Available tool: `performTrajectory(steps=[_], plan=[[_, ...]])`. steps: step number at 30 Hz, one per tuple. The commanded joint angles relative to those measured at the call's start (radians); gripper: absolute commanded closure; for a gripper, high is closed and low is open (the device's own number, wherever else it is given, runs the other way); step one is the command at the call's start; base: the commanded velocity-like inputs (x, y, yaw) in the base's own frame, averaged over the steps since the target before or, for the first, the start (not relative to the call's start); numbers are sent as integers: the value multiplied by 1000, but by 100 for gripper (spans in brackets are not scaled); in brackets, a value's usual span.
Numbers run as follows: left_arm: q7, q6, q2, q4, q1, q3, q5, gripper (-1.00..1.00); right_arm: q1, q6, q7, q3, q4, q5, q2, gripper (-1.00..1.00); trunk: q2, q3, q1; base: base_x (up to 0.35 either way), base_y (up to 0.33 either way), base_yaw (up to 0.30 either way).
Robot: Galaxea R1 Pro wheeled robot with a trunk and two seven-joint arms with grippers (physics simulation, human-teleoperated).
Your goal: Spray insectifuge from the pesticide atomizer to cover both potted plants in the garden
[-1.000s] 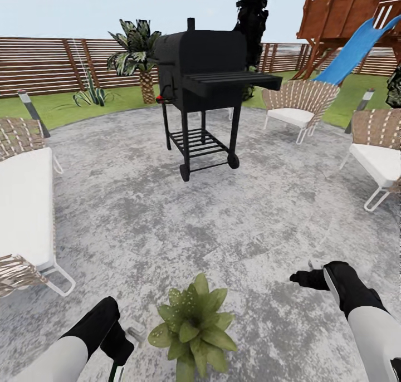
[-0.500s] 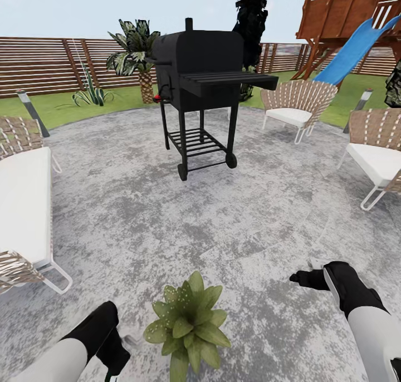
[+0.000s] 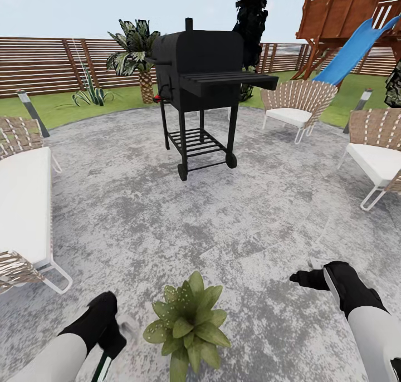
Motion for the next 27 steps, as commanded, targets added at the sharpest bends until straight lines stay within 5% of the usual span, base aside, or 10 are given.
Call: performTrajectory(steps=[1, 15, 27], plan=[[-9, 4, -1, -5, 0, 5, -9, 100, -1, 4, 9, -4, -1, 11, 1, -100, 0, -1, 0, 0, 0, 0], [-5, 1, -5, 97, 0, -1, -9, 100, -1, 4, 9, -4, -1, 11, 1, -100, 0, -2, 0, 0, 0, 11], [-6, 1, -5, 98, 0, 1, -9, 100, -1, 4, 9, -4, -1, 11, 1, -100, 0, -9, 0, 0, -49, 209]])
